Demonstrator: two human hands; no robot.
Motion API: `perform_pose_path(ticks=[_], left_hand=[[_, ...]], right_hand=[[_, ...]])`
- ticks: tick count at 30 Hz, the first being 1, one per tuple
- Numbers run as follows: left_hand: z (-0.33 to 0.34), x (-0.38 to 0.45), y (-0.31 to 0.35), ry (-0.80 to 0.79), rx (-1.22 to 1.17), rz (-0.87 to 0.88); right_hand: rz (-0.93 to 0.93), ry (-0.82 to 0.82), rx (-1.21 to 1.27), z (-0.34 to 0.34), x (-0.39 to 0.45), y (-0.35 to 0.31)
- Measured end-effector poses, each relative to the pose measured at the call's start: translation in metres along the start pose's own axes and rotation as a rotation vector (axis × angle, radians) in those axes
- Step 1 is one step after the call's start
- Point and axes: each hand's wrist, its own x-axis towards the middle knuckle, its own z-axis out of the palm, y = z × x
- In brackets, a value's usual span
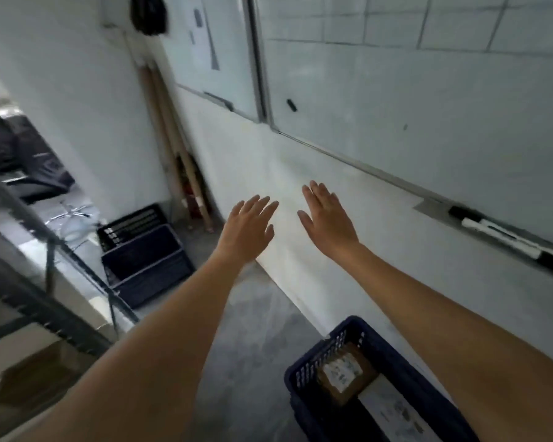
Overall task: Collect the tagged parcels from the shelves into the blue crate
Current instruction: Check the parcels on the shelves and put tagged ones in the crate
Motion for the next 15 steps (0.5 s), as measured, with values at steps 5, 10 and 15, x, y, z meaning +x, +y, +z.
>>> perform_pose_path(ticks=[5,10,15], left_hand=[[-0.093,-0.073,-0.111,0.150,0.128,-0.266],[-0.154,-0.160,-0.196,0.177,0.317,-0.531],[-0.194,-0.255,-0.255,0.151,0.429,-0.674]], right_hand=[[-0.277,0.053,0.056,-0.012,0.052,-0.130],[-0.470,0.024,0.115,-0.001,0.061,-0.254],[-0.623,-0.017,0.118,0.018,0.057,-0.367]])
